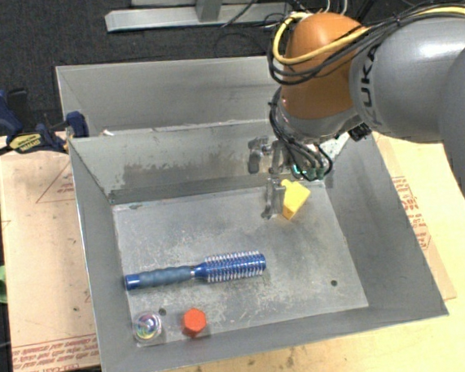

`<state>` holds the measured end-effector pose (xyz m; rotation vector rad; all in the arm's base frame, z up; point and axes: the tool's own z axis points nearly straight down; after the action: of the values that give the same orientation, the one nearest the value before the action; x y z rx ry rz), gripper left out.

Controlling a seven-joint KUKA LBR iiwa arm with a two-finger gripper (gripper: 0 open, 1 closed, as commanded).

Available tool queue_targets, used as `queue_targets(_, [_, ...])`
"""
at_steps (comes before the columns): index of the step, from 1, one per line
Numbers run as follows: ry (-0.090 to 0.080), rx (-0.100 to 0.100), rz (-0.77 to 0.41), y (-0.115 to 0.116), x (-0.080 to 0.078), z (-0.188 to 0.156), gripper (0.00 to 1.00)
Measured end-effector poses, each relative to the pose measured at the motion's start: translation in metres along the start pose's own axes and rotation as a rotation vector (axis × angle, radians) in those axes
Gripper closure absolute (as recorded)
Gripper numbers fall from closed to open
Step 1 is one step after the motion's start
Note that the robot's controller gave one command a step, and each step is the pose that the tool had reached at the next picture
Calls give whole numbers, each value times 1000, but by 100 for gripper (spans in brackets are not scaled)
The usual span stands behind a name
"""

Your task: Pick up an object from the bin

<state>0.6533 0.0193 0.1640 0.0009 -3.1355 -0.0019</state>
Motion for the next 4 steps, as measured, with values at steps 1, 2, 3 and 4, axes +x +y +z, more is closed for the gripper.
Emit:
queue_targets(1, [-5,1,-291,12,79,-13,0])
queue_targets(2, [0,0,-410,30,74,95,0])
queue_targets(3, [-5,0,-408,29,72,91,100])
queue_targets(4, [-18,4,-481,28,46,-38,100])
